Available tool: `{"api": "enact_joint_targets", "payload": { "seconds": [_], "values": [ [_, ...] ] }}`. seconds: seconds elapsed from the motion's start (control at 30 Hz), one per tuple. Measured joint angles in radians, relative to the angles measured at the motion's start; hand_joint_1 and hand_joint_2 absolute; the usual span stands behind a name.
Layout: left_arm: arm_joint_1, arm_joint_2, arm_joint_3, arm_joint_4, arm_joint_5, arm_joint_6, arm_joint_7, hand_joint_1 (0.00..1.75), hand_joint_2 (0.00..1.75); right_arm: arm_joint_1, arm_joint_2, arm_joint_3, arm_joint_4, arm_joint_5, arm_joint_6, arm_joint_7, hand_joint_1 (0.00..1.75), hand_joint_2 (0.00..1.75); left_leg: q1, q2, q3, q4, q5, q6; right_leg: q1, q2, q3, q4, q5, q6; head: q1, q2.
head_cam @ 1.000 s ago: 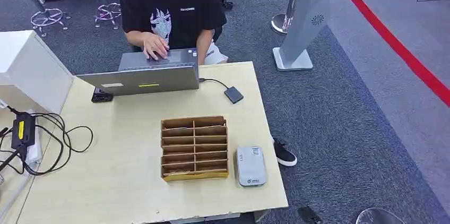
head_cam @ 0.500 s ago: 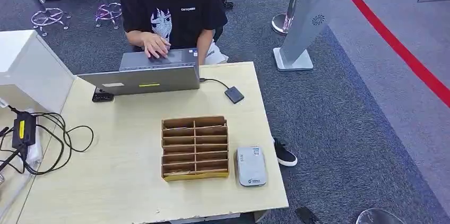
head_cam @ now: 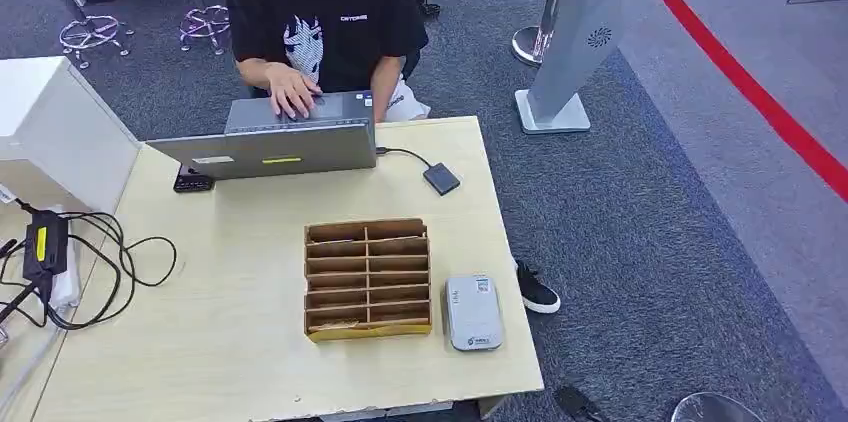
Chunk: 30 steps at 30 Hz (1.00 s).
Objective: Pass the card to the sensor for recognition and then transmit it.
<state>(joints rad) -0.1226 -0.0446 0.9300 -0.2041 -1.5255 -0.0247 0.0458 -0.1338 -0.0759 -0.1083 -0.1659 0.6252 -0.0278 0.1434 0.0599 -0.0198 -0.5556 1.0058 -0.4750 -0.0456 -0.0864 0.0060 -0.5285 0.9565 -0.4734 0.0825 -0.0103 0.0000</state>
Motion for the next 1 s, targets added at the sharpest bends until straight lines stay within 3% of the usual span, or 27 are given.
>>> {"api": "enact_joint_targets", "payload": {
  "seconds": [0.07, 0.1, 0.2, 0.27, 0.37, 0.43, 0.53, 0.63, 1.0],
  "values": [
    [-0.007, 0.005, 0.000, 0.000, 0.018, 0.039, 0.007, 0.00, 1.75, 0.006, 0.002, -0.006, 0.000, -0.007, -0.014, 0.011, 0.00, 1.75, 0.000, 0.000, 0.000, 0.000, 0.000, 0.000, 0.000, -0.001, 0.000, 0.000, 0.000, 0.000, 0.000, 0.000],
    [-0.010, 0.010, 0.000, 0.000, 0.021, 0.028, 0.007, 0.00, 1.75, 0.008, 0.003, -0.010, 0.000, -0.007, -0.041, 0.018, 0.00, 1.75, 0.000, -0.001, 0.000, 0.000, 0.000, 0.000, 0.000, -0.001, 0.000, 0.000, 0.000, 0.000, 0.000, 0.000],
    [-0.009, 0.018, 0.000, 0.000, 0.022, -0.094, -0.021, 0.00, 1.75, 0.011, 0.001, -0.019, 0.000, 0.002, -0.124, 0.014, 0.00, 1.75, 0.000, 0.001, 0.000, 0.000, 0.000, 0.000, 0.000, 0.001, 0.000, 0.000, 0.000, 0.000, 0.000, 0.000],
    [-0.002, 0.014, 0.000, 0.000, 0.007, -0.128, -0.029, 0.00, 1.75, 0.004, -0.002, -0.021, 0.000, 0.011, -0.096, 0.009, 0.00, 1.75, 0.000, 0.001, 0.000, 0.000, 0.000, 0.000, 0.000, 0.001, 0.000, 0.000, 0.000, 0.000, 0.000, 0.000],
    [0.009, -0.002, 0.000, 0.000, 0.000, -0.030, 0.004, 0.00, 1.75, 0.000, -0.002, -0.024, 0.000, 0.010, -0.040, 0.011, 0.00, 1.75, 0.000, 0.000, 0.000, 0.000, 0.000, 0.000, 0.000, 0.000, 0.000, -0.001, 0.000, 0.000, 0.001, 0.000],
    [0.004, 0.001, 0.000, 0.000, 0.015, 0.039, 0.024, 0.00, 1.75, 0.003, 0.000, -0.032, 0.000, 0.000, -0.060, 0.018, 0.00, 1.75, 0.000, -0.001, 0.000, 0.000, 0.000, 0.000, 0.000, -0.001, 0.000, 0.000, 0.000, 0.000, 0.000, 0.000],
    [-0.005, 0.018, 0.001, 0.000, 0.023, 0.003, 0.008, 0.00, 1.75, 0.010, -0.001, -0.049, 0.000, -0.006, -0.141, 0.010, 0.00, 1.75, 0.000, 0.000, 0.000, 0.000, 0.000, 0.000, 0.000, 0.000, 0.000, 0.001, 0.000, 0.000, 0.000, 0.000],
    [-0.004, 0.022, 0.000, 0.000, 0.007, -0.066, -0.041, 0.00, 1.75, 0.008, -0.006, -0.057, 0.000, 0.003, -0.138, 0.000, 0.00, 1.75, 0.000, 0.000, 0.000, 0.000, 0.000, 0.000, 0.000, 0.001, 0.000, 0.001, 0.000, 0.000, 0.000, 0.000],
    [0.000, 0.014, 0.000, 0.000, 0.006, -0.076, -0.048, 0.00, 1.75, 0.001, -0.007, -0.063, 0.000, 0.003, -0.138, 0.000, 0.00, 1.75, 0.000, 0.000, 0.000, 0.000, 0.000, 0.000, 0.000, 0.000, 0.000, 0.001, 0.000, 0.000, 0.000, 0.000]
  ]
}}
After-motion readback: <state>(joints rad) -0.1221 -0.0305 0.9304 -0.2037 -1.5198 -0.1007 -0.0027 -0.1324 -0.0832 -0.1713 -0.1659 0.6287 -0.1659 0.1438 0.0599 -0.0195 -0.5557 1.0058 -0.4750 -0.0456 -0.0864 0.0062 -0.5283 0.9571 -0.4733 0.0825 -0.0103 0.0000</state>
